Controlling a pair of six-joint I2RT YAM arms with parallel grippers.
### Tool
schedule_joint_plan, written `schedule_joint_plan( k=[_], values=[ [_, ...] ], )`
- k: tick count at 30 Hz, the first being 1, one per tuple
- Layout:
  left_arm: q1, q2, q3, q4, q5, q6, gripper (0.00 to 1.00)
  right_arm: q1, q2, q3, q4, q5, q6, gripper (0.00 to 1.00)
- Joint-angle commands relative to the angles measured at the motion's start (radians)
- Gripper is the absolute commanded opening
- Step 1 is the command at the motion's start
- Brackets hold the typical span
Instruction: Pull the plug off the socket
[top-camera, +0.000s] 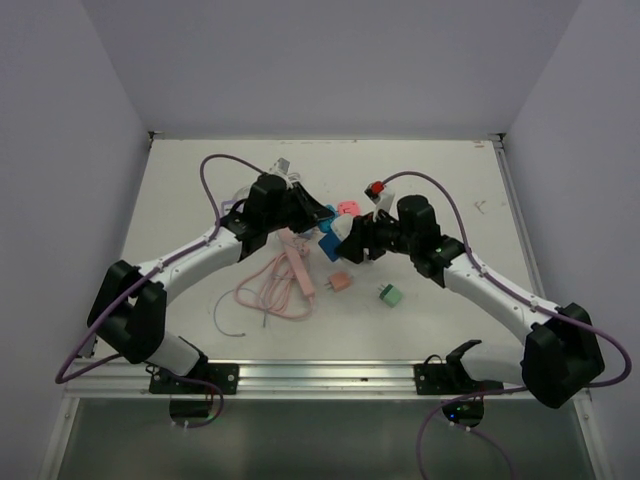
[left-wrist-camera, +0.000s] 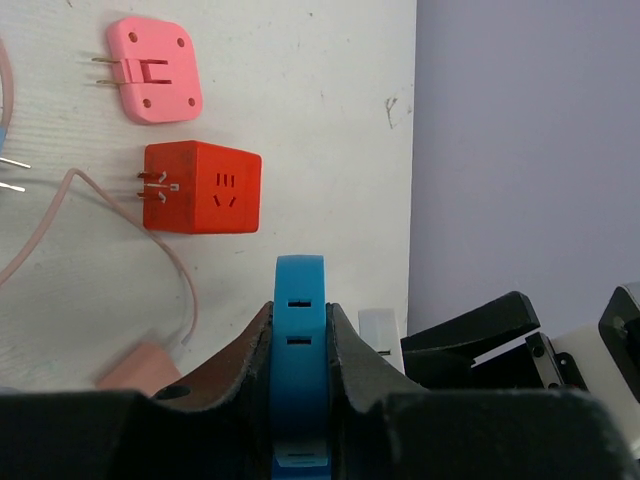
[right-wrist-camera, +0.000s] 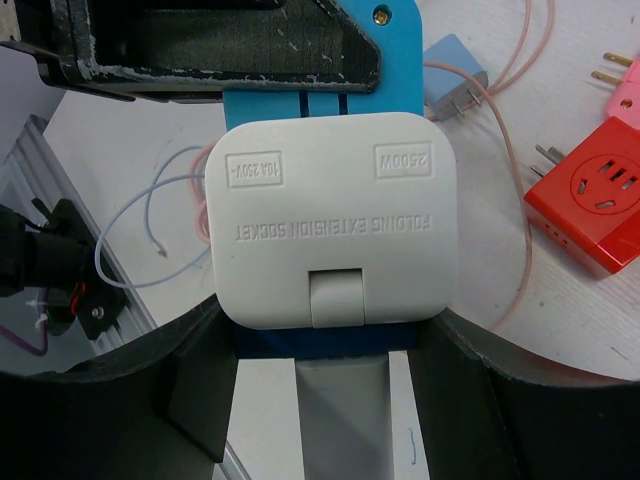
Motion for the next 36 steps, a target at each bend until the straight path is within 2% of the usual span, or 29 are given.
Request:
schedule_joint_plan(
  k=[1, 9, 23, 30, 36],
  values=[
    [0.003, -0.044, -0.007, 0.054, -0.091, -0.021, 0.0, 0.012, -0.062, 0.0, 0.089, -0.037, 0.01, 0.0],
    [0.046, -0.075, -0.03, 0.056, -0.154, -0.086, 0.0, 0.012, -0.123, -0.042, 0.011, -0.012, -0.042, 0.0],
    [0.305, -0.096, -0.046, 0.061, -0.135, -0.127, 0.0, 0.013, -0.255, -0.149, -0.125, 0.015, -0.091, 0.0],
    [0.346, -0.056, -0.037, -0.01, -0.116, 0.06, 0.0, 0.012, -0.269, -0.158, -0.15, 0.015, -0.091, 0.0],
    [0.405, -0.036, -0.141, 0.028, -0.004, 0.214, 0.0, 0.012, -0.24, -0.131, -0.171, 0.015, -0.114, 0.0]
  ],
)
